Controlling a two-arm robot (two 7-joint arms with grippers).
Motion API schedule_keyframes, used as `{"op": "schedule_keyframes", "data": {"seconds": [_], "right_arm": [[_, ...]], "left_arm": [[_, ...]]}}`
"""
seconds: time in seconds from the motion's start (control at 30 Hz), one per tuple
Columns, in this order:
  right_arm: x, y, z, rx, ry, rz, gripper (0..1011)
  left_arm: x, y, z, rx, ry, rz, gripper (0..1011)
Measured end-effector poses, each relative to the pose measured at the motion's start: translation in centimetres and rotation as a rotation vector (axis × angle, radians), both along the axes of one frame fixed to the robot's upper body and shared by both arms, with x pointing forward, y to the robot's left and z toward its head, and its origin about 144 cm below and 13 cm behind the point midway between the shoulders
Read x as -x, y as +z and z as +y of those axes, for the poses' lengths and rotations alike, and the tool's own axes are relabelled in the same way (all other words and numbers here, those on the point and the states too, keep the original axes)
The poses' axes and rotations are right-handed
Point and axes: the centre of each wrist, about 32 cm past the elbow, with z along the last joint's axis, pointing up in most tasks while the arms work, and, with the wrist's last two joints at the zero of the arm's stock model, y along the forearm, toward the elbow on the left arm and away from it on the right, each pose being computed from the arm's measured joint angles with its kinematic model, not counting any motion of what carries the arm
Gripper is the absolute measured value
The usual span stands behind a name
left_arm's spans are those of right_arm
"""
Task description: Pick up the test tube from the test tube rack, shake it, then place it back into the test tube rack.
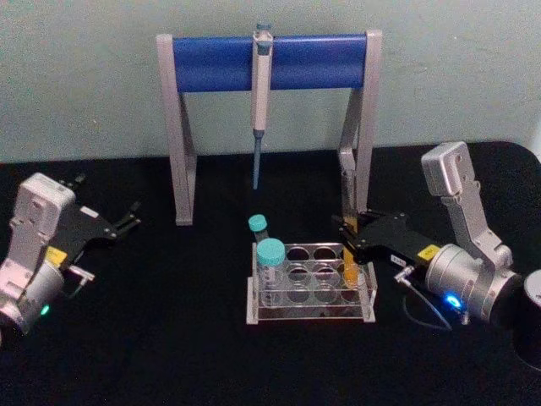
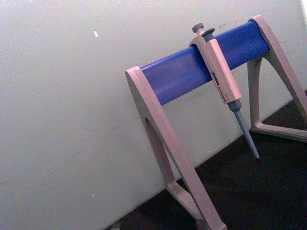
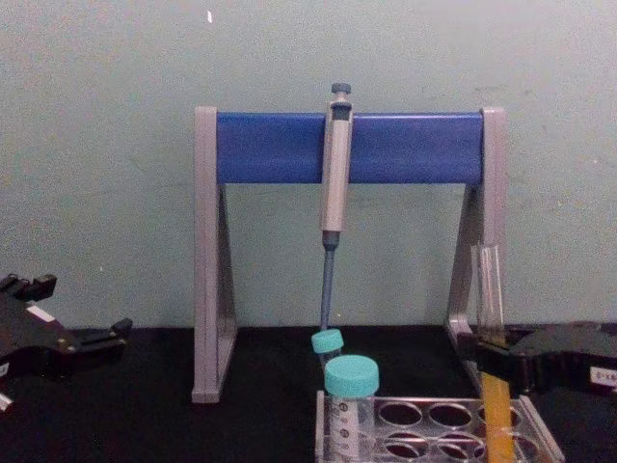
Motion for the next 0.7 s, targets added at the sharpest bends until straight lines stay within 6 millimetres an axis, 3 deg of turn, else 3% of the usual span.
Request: {"op": "schedule_keyframes", "data": {"seconds": [0.7], "right_arm": [[1.7, -1.1, -0.4, -0.076, -0.003, -0.121, 232]], "left_arm": [[0.0, 0.0, 0.0, 0.0, 0.0, 0.0, 1001]]}}
